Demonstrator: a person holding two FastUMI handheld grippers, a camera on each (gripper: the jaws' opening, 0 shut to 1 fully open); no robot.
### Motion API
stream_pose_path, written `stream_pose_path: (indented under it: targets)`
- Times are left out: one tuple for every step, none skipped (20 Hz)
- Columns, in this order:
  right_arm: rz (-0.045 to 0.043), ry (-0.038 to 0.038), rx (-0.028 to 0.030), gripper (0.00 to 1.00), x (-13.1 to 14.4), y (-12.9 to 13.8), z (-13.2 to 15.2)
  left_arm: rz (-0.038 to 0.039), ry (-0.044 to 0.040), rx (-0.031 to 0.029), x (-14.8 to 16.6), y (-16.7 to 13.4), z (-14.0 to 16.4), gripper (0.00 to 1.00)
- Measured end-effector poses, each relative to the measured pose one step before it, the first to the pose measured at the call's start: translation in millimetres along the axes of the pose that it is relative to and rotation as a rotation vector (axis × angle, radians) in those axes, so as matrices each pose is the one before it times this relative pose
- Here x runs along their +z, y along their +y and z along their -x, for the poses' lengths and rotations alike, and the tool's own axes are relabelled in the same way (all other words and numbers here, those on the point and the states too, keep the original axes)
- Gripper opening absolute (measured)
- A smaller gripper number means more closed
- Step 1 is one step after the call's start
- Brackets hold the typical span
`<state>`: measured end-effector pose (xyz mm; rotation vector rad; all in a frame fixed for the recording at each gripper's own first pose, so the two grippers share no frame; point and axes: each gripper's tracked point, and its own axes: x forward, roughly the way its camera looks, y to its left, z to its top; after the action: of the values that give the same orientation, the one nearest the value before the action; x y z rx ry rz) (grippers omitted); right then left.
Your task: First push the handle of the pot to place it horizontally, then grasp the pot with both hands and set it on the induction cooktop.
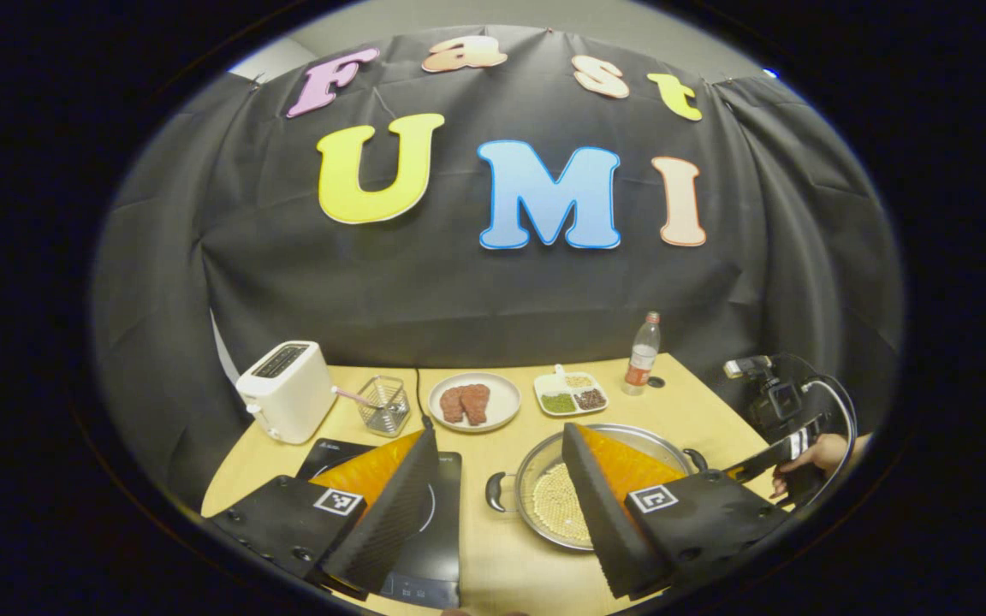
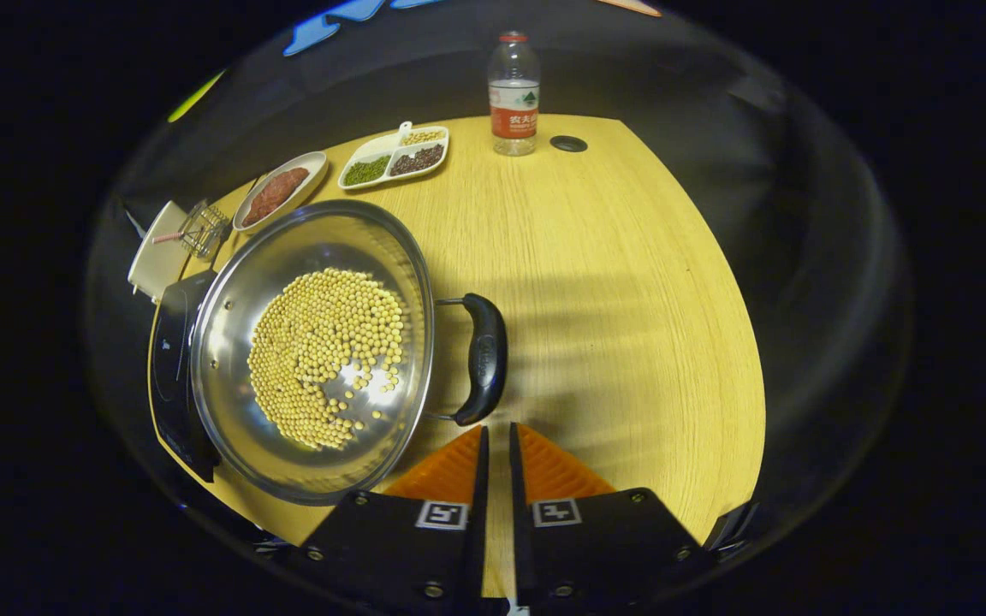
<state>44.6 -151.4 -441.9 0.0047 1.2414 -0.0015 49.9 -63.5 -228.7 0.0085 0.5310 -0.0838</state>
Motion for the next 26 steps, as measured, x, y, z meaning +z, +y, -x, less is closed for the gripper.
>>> stream_pose_path:
  targets:
    - [-0.00553,-0.01418,-0.01878,0.34,-1.83,-5.38,5.49,0.00109,0.00029,-0.00855,0.34,-0.38,-0.49,0.97]
    - [-0.0036,-0.01323,-0.01002,0.43,-2.3,-3.77,7.09,0.00126,0.00046,-0.00874,0.24,-0.72,0.14,0.97]
    - [-0.01187,-0.02463,-0.00081,0.63,-0.21,-0.62,7.27,0.00005,0.00069,-0.00836,0.32,-1.53,-1.88,0.99]
    - [-0.00926,-0.02683,-0.00684,0.72,2.74,-2.04,8.41,-0.00058,0.00072,-0.00817,0.44,-1.25,-3.13,0.97]
    - [-0.01116,-0.03422,-0.00316,0.9,0.68,-0.59,6.61,-0.00207,0.00105,-0.00709,0.35,-0.54,-8.17,0.95]
    - [-0.00861,-0.04481,0.00318,1.0,6.29,1.56,9.1,-0.00177,0.00365,-0.0037,-0.34,0.05,-7.85,0.95]
    - [-0.00311,-0.04859,0.00784,1.0,6.89,3.55,6.6,-0.00152,0.00538,-0.00651,-3.59,-1.77,-3.72,0.97]
    - [-0.00181,-0.04343,0.01041,1.0,6.85,4.0,5.84,-0.00163,0.01095,-0.00851,-4.18,-1.37,-3.16,0.99]
    - [-0.00115,-0.03641,0.01164,1.0,5.28,4.35,3.84,-0.00106,0.01284,-0.00488,-7.44,-1.06,-2.75,0.97]
    - [-0.00005,-0.02844,0.01104,1.0,5.17,4.87,3.88,-0.00057,0.01517,-0.007,-7.06,-1.13,-3.78,0.97]
    - [0.00013,-0.02276,0.01061,1.0,3.64,3.75,0.42,-0.00104,0.01524,-0.00469,-6.32,-0.56,-5.11,0.97]
    - [0.00223,-0.01618,0.00919,1.0,4.02,3.52,-0.34,-0.00249,0.01579,-0.00269,-6.76,-0.98,-4.17,0.97]
    - [0.00208,-0.00892,0.00584,1.0,0.73,5.25,-2.96,-0.00107,0.01764,-0.00217,-8.07,0.39,-5.48,0.97]
    - [0.00037,-0.00165,0.00564,0.95,-0.71,3.72,-2.38,-0.00085,0.01788,-0.0018,-7.9,-0.87,-6.29,0.97]
    - [-0.00348,0.00247,0.00578,1.0,-1.4,3.33,-4.76,-0.00215,0.01957,-0.00445,-8.28,-1.0,-6.47,0.97]
    - [-0.00418,0.00053,0.00556,1.0,0.03,2.87,-2.74,-0.00474,0.01692,-0.00056,-5.92,1.16,-6.09,0.95]
    - [-0.00276,0.00107,0.00076,1.0,-1.66,0.69,-4.0,-0.00628,0.01725,-0.00278,-7.3,-0.65,-6.92,0.99]
    - [-0.0006,0.00506,0.00054,1.0,-0.86,0.11,-3.32,-0.00371,0.01768,-0.0001,-5.97,0.62,-8.16,0.99]
    - [0.00007,-0.00065,0.00069,1.0,-2.2,-0.06,-3.1,-0.00127,0.01624,-0.00045,-7.17,1.57,-8.38,0.99]
    - [0.0031,-0.00175,-0.0049,1.0,-0.75,-0.86,-2.6,0.00059,0.0137,-0.00004,-5.28,1.09,-7.58,0.96]
    - [0.00458,0.00005,-0.00204,1.0,-0.32,-0.43,-4.81,0.00062,0.01592,-0.0022,-6.43,1.12,-8.3,0.98]
    - [0.00352,-0.00137,-0.00515,1.0,-1.09,-1.55,-3.77,-0.00308,0.01518,0.00057,-6.73,1.85,-7.27,0.99]
    - [-0.00069,0.00088,-0.00225,1.0,-1.26,-1.25,-4.11,-0.00506,0.01714,0.00698,-7.85,2.45,-9.45,0.98]
    - [-0.00477,0.0021,-0.00108,1.0,-1.29,-0.13,-3.48,-0.00101,0.01508,0.00841,-6.71,2.9,-8.09,0.98]
    - [-0.0049,0.00685,-0.00298,1.0,-1.89,-0.16,-5.48,0.00338,0.017,0.00419,-7.98,1.61,-7.96,0.98]
    - [-0.00316,0.00106,-0.00276,1.0,0.02,-1.29,-4.03,0.00736,0.02007,0.00063,-6.65,-0.32,-7.9,0.98]
